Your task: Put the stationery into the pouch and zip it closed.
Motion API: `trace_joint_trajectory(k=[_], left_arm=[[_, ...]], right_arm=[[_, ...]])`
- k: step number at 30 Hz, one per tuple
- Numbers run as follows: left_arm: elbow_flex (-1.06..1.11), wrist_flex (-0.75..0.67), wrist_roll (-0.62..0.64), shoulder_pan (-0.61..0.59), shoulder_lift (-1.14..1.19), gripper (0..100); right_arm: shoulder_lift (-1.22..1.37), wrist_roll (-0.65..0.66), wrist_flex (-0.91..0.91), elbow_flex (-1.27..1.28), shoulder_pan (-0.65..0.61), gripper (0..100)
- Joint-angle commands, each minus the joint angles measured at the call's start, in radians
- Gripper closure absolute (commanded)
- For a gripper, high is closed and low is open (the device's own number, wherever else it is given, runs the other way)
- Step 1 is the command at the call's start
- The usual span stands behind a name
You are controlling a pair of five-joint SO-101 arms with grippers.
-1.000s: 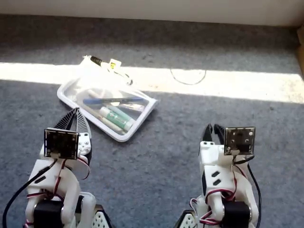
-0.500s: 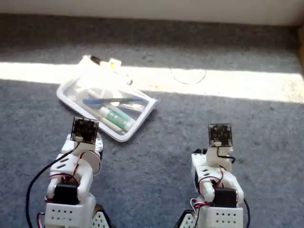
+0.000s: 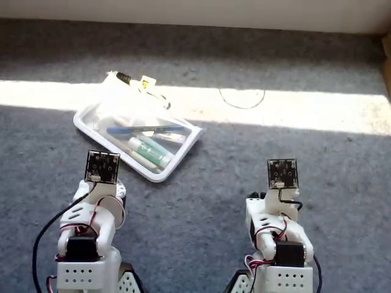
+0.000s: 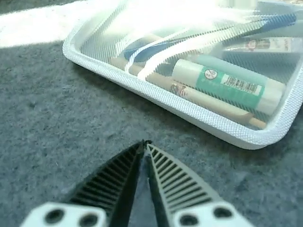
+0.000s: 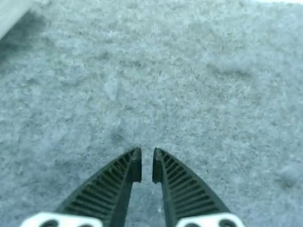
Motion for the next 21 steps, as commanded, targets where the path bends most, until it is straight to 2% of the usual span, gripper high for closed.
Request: trace_joint_trajectory(k=[1, 4, 8, 16, 21], left_arm=[[0.022, 0.049, 0.006, -0.053, -0.005, 99], [0.022, 0.049, 0.006, -0.143, 0.002, 99], [0.022, 0.127, 0.006, -0.225, -0.001, 99], [0.022, 0.311, 0.005, -0.139, -0.007, 99], [0.022, 0.315, 0.005, -0.088, -0.007, 99]], right_arm=[[-0.015, 0.011, 0.054, 0.124, -0.002, 95.6], [-0.015, 0.011, 0.136, 0.124, -0.002, 95.7], [-0.015, 0.011, 0.131, 0.124, -0.001, 95.7], [-0.015, 0.011, 0.131, 0.124, -0.002, 95.7], [-0.015, 0.011, 0.131, 0.124, -0.002, 95.7]])
